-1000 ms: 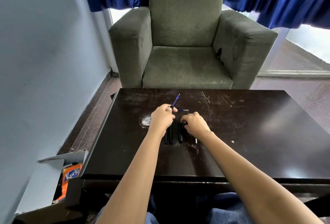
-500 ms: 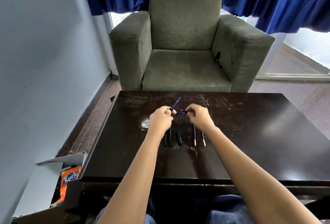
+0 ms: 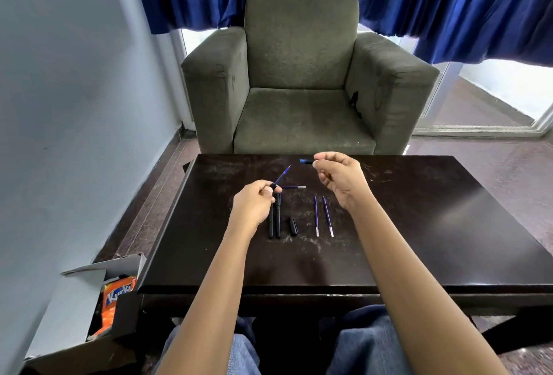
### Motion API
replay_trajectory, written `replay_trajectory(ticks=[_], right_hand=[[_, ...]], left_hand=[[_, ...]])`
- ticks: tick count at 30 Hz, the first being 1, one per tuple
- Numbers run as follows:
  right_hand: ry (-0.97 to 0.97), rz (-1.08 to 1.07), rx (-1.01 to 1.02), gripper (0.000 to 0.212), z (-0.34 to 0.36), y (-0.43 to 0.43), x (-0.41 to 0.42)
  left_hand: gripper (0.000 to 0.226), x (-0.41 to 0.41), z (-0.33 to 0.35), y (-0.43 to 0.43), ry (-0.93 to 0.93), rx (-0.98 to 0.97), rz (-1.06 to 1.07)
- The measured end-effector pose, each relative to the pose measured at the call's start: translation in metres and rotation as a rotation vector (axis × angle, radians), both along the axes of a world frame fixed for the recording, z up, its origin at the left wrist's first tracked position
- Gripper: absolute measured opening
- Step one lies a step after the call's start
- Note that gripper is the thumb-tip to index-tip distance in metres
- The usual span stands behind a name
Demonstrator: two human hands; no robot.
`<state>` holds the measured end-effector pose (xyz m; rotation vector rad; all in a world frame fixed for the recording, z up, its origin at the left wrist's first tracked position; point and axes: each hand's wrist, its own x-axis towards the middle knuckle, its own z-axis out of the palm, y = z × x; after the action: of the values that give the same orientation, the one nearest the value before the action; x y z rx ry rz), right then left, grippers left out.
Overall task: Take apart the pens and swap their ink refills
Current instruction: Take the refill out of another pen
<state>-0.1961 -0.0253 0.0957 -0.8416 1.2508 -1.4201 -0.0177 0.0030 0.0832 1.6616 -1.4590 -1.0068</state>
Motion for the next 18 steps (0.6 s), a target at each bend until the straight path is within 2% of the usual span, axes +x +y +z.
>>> replay_trajectory(ticks=[5,11,18], right_hand=[[-0.139,0.002,-0.007,0.014,-0.006,0.025,-0.001],[-0.159,0.037,-0.090,0.013,-0.006,0.031,-0.002],[0.061,0.069,-0.158,0.017,-0.008,0.031,-0.003]], left_hand=[[0.032,0.004,-0.001,0.014,-0.013,-0.043,-0.005],[0.031,0.000,-0.011,0.023,0.008,-0.092,-0.046],[0.031,-0.007,-0.010,0.022,-0.033,-0.105,-0.083]])
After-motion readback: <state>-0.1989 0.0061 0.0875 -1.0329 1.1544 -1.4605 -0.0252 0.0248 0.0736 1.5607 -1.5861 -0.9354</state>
